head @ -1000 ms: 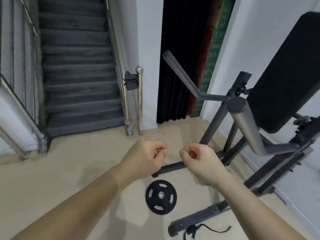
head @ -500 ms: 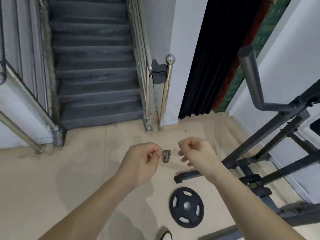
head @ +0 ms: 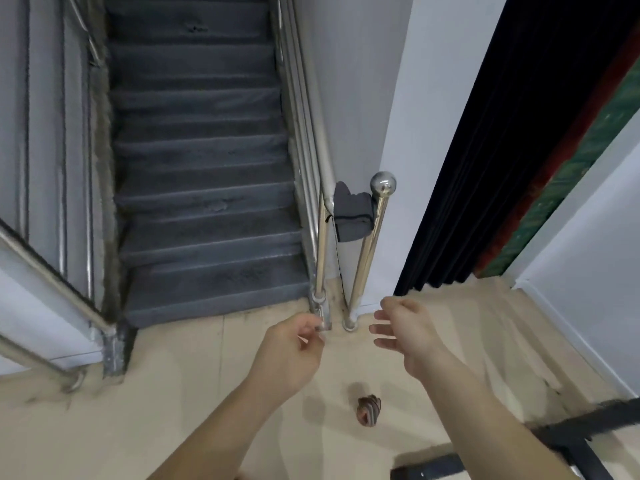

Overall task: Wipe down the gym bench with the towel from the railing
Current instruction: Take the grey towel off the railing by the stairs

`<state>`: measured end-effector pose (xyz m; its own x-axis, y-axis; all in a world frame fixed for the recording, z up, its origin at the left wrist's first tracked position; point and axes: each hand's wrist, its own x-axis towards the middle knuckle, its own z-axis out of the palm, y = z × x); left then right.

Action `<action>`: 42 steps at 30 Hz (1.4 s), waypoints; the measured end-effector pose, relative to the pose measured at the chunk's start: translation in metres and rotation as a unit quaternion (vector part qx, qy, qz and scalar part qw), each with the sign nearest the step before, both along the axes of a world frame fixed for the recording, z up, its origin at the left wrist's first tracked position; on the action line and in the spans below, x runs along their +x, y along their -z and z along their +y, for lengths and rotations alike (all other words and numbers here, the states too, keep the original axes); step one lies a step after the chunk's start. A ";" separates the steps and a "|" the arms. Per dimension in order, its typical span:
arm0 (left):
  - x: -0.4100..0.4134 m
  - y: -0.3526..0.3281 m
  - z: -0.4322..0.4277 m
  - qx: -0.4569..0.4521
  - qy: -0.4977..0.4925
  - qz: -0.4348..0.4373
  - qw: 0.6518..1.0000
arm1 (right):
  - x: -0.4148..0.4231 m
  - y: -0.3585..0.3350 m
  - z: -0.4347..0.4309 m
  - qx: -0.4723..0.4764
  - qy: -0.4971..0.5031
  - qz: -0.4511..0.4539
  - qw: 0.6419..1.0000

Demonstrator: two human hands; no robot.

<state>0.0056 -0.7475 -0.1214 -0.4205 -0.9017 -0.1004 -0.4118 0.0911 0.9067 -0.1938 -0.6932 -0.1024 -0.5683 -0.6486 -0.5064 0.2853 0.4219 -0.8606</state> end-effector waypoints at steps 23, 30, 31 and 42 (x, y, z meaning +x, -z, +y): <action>-0.307 0.059 -0.481 -0.160 0.258 -0.186 0.934 | -0.208 0.077 -0.379 0.060 0.101 -0.002 0.993; -0.360 0.067 -0.536 -0.293 0.365 -0.412 0.782 | -0.209 0.096 -0.410 0.094 0.064 0.050 0.992; -0.366 0.066 -0.538 -0.291 0.370 -0.424 0.774 | -0.210 0.099 -0.410 0.105 0.059 0.059 0.991; -0.354 -0.031 -0.520 0.010 0.481 -0.149 0.864 | -0.163 0.079 -0.397 0.022 0.298 -0.122 0.947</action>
<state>-0.3488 -1.2672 -0.0906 -0.9276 -0.1453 -0.3441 -0.3685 0.5072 0.7791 -0.3569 -1.0901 -0.1818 -0.6891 -0.2252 -0.6887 0.6719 0.1574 -0.7237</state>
